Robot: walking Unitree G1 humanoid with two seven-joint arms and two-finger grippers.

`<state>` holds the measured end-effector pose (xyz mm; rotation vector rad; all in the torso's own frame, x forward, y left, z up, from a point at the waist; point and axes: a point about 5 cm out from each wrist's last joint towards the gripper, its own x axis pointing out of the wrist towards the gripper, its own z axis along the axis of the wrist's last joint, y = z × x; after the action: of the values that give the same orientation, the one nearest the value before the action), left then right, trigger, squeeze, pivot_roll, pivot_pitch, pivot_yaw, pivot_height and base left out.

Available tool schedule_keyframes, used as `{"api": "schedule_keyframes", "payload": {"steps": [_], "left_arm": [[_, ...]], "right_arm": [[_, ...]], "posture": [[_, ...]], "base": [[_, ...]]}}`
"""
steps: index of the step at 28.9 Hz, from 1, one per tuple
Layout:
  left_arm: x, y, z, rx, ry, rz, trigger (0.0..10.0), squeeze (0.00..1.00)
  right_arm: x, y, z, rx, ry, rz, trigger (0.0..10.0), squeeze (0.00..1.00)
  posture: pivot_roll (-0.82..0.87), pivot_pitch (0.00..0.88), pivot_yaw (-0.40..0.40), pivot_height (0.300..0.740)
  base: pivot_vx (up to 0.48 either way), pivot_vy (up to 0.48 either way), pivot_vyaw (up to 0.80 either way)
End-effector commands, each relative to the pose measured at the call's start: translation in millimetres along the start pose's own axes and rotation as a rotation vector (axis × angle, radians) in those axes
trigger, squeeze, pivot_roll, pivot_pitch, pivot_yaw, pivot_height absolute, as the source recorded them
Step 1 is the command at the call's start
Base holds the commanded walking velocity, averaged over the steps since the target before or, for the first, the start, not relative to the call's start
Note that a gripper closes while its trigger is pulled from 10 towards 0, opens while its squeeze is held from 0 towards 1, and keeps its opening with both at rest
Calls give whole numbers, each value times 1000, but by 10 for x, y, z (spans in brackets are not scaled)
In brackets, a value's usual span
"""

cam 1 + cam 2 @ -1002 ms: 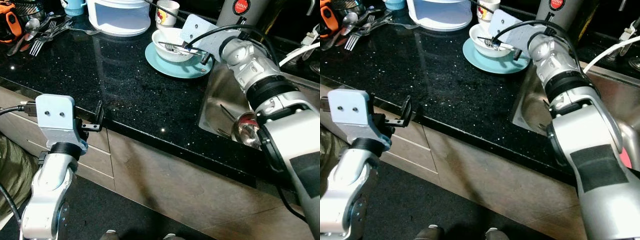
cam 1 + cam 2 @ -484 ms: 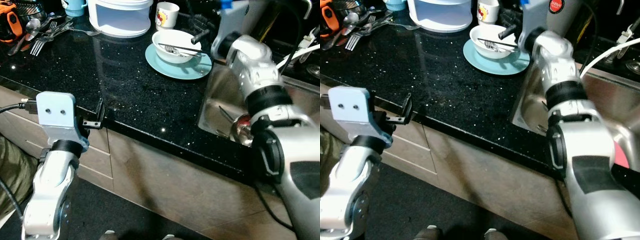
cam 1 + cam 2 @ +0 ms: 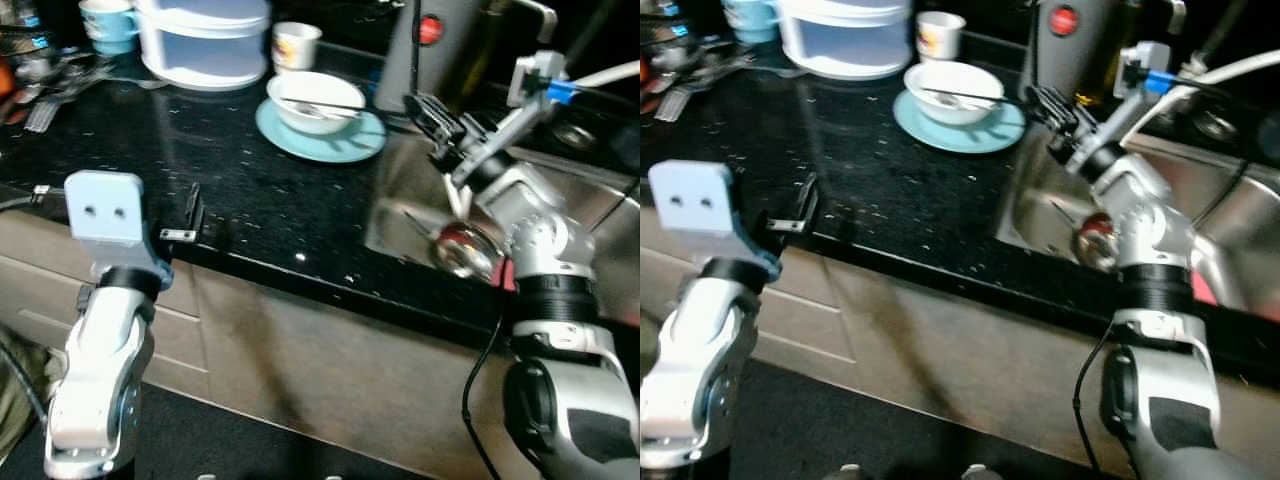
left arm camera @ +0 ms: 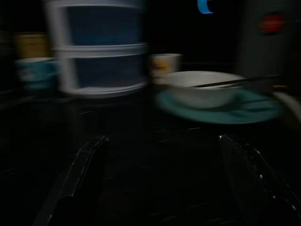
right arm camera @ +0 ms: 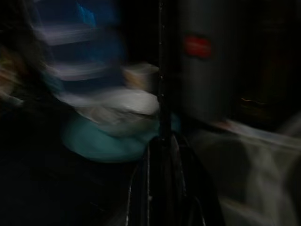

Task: Kitchen organization

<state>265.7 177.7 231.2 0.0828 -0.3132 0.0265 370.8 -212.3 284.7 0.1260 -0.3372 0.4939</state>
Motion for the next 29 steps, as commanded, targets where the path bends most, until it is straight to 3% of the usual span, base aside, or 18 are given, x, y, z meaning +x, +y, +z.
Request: {"api": "schedule_keyframes", "payload": {"steps": [1,2,3,5,7,10,13,14,16,19,20,21,22,23,26,29], "left_arm": [[18,-19,-10,-1,-5,-18,10000,0],[24,-23,-13,-1,-7,-19,10000,0],[24,-23,-13,-1,-7,-19,10000,0],[26,-26,-12,-1,-8,-19,10000,0],[38,-21,-8,-1,-15,-18,10000,0],[52,0,-1,4,-24,-12,10000,0],[57,9,2,7,-28,-10,10000,0],[58,26,3,10,-31,-4,10000,0],[53,44,2,12,-34,5,10000,0],[51,49,1,13,-35,8,10000,0],[50,50,-3,13,-35,9,10000,0],[50,50,-8,13,-37,11,10000,0],[50,50,-8,13,-37,11,10000,0],[52,50,-12,14,-38,11,10000,0],[54,49,-8,15,-40,12,10000,0],[49,58,-9,16,-42,15,10000,0]], "right_arm": [[-67,-117,-118,-184,155,-87,10000,0],[-118,-197,-210,-362,291,-130,10000,0],[-118,-197,-210,-362,291,-130,10000,0],[-123,-203,-245,-466,363,-127,10000,0],[-138,-143,-334,-654,502,-55,10000,0],[-191,-123,-504,-846,694,36,10000,0],[-215,-132,-562,-884,758,57,10000,0],[-193,-188,-546,-954,802,28,10000,0],[-165,-224,-546,-1009,846,9,10000,0],[-134,-219,-550,-1025,855,6,10000,0],[-96,-197,-552,-1024,842,4,10000,98],[-40,-162,-547,-1018,820,-2,10000,745],[-40,-162,-547,-1018,820,-2,10000,745],[6,-124,-530,-986,787,-15,10000,1000],[55,-100,-485,-982,743,-41,10000,1000],[208,7,-335,-823,543,-80,10000,1000]], "posture": [[108,0,-87,740],[105,0,-86,740],[105,0,-86,740],[105,0,-86,740],[110,0,-92,740],[113,0,-97,740],[115,0,-100,740],[122,0,-107,740],[125,0,-111,740],[128,0,-114,740],[131,0,-118,740],[131,0,-118,740],[131,0,-118,740],[137,0,-120,740],[137,0,-119,740],[140,0,-116,740]], "base": [[0,0,-800],[0,0,0],[0,0,0],[0,0,0],[0,0,0],[0,0,0],[0,0,0],[0,0,0],[0,0,0],[0,0,0],[0,0,0],[0,0,0],[0,0,0],[0,0,0],[0,0,0],[0,0,0]]}}
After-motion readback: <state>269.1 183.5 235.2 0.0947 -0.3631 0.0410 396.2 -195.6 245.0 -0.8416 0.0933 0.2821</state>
